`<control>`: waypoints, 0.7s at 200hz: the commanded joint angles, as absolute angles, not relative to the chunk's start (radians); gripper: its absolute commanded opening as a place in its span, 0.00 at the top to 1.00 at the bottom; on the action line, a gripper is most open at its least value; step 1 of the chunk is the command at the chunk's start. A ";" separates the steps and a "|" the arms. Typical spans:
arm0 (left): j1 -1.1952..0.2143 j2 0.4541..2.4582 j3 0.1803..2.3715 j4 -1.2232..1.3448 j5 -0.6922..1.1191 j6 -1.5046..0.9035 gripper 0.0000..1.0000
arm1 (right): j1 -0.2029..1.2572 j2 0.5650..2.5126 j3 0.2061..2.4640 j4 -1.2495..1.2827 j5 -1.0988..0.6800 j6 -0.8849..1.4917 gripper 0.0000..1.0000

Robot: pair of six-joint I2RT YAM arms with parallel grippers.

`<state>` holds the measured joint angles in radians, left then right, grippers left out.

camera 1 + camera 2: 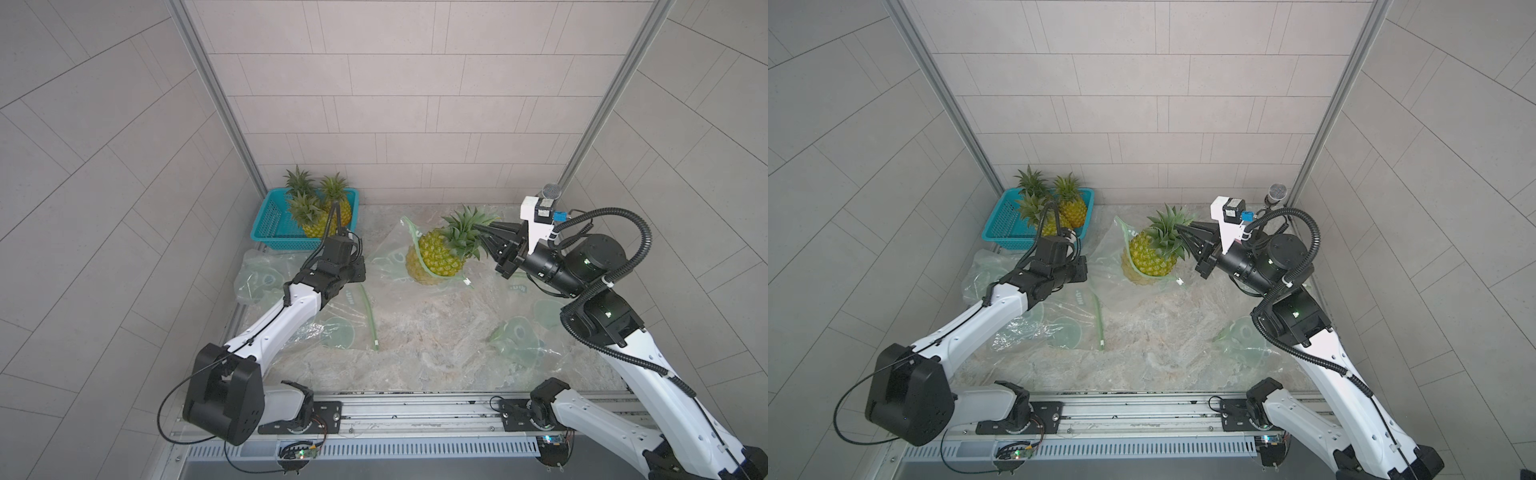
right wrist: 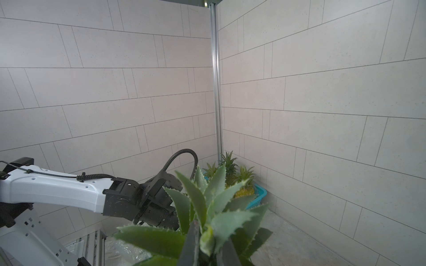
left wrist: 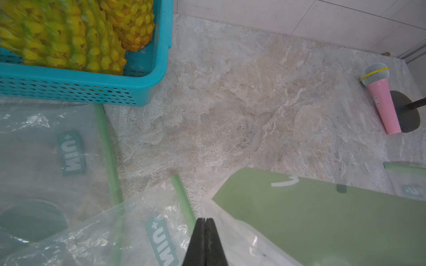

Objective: Open the zip-top bag and take out the pineapple
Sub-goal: Pick up the pineapple from the zipper food storage bag.

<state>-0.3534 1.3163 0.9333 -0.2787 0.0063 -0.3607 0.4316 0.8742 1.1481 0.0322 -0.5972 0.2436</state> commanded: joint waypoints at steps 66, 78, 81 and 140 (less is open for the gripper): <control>-0.353 1.339 0.968 -0.331 -0.205 -0.349 1.00 | 0.431 0.723 1.157 0.158 -0.510 0.195 1.00; -0.353 1.340 0.969 -0.329 -0.218 -0.347 1.00 | 0.430 0.719 1.154 0.154 -0.500 0.191 1.00; -0.353 1.339 0.969 -0.329 -0.224 -0.346 1.00 | 0.430 0.718 1.154 0.152 -0.499 0.190 1.00; -0.352 1.336 0.986 -0.305 -0.356 -0.303 1.00 | 0.431 0.700 1.151 0.129 -0.478 0.175 1.00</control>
